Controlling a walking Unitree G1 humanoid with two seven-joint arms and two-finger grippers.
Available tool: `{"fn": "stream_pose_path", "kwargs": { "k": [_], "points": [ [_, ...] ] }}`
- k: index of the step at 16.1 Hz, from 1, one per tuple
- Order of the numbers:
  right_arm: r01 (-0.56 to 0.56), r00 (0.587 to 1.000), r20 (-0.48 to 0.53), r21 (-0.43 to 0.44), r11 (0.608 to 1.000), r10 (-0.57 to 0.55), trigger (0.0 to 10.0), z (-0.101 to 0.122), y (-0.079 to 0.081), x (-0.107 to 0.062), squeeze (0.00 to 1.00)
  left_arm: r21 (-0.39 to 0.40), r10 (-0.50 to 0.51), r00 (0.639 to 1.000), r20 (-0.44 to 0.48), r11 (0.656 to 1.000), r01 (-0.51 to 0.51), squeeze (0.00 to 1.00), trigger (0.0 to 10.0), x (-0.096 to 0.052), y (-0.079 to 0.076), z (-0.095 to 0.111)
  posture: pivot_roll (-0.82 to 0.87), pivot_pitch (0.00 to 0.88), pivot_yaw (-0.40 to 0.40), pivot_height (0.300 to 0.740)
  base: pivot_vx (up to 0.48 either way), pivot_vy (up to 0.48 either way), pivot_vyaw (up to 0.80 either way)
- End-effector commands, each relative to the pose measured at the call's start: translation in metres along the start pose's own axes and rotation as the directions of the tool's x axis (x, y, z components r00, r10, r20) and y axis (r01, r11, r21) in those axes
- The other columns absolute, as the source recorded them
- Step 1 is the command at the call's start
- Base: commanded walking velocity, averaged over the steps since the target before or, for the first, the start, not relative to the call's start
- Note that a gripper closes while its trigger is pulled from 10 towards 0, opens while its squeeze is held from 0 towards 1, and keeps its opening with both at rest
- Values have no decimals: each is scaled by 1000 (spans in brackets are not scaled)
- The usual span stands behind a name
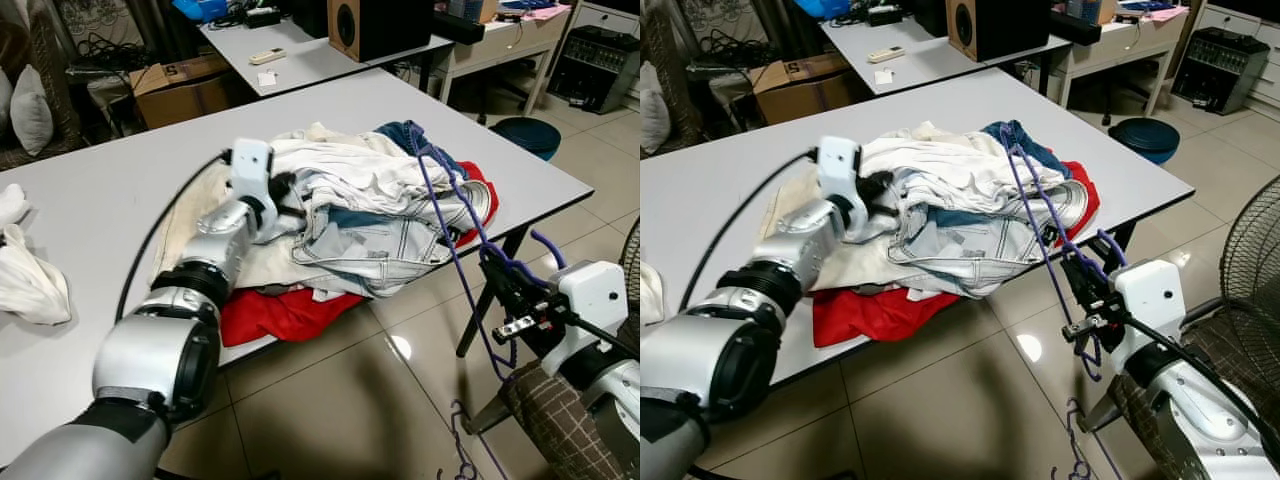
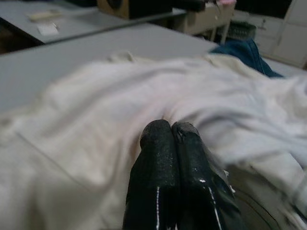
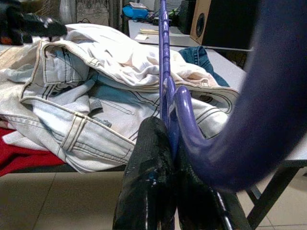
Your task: Hang hanger
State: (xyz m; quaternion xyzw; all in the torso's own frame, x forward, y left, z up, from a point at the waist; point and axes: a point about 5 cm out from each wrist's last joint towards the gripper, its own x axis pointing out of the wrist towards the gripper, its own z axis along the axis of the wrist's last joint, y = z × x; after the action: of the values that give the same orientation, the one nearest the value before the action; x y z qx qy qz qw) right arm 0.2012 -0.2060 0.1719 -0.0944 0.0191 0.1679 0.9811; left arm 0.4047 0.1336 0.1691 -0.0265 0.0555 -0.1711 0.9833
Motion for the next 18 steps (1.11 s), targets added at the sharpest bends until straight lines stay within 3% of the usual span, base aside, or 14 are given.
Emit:
{"fn": "stream_pose_path", "kwargs": {
  "k": [1, 5, 7, 9, 11, 12, 13, 16, 18],
  "points": [
    [2, 1000, 13, -7, 1000, -2, 10000, 1, -1, 1, 0, 17, 15, 995, 96, 1000, -16, 0, 0, 0, 10, 27, -134, 0, 129, 740, 0, 0, 0],
    [-3, 1000, 11, -6, 1000, 3, 10000, 2, 0, -2, 0, 101, -47, 987, 154, 994, 32, 0, 0, -4, 14, 46, -133, 0, 126, 740, 0, 0, 0],
    [-20, 1000, 14, -4, 1000, 20, 10000, 2, 1, -1, 0, 152, -75, 976, 206, 987, 44, 0, 0, -7, 17, 65, -126, 0, 118, 740, 0, 0, 0],
    [-29, 999, 14, -6, 1000, 30, 10000, 2, 1, 0, 0, 169, -133, 953, 271, 982, 89, 0, 0, -12, 16, 87, -123, 0, 114, 740, 0, 0, 0],
    [-30, 999, 17, -6, 1000, 30, 10000, 3, 0, 0, 0, 134, -223, 908, 353, 973, 187, 0, 0, -18, 11, 115, -120, 0, 113, 740, 0, 0, 0],
    [-32, 999, 19, -6, 999, 32, 10000, 3, 0, 0, 0, 182, -302, 888, 347, 950, 252, 0, 0, -23, 8, 124, -120, 0, 114, 740, 0, 0, 0],
    [-37, 999, 22, -4, 999, 37, 10000, 3, 1, 0, 0, 214, -334, 888, 318, 937, 276, 0, 0, -26, 7, 126, -118, 0, 115, 740, 0, 0, 0],
    [-61, 997, 39, 8, 998, 61, 10000, 5, 4, 0, 0, 261, -306, 913, 268, 936, 237, 0, 0, -26, 10, 120, -110, 0, 114, 740, 0, 0, 0],
    [-72, 996, 44, 11, 997, 71, 10000, 5, 6, 1, 0, 314, -262, 948, 181, 929, 197, 0, 0, -20, 8, 97, -108, 0, 114, 740, 0, 0, 0]
  ]
}}
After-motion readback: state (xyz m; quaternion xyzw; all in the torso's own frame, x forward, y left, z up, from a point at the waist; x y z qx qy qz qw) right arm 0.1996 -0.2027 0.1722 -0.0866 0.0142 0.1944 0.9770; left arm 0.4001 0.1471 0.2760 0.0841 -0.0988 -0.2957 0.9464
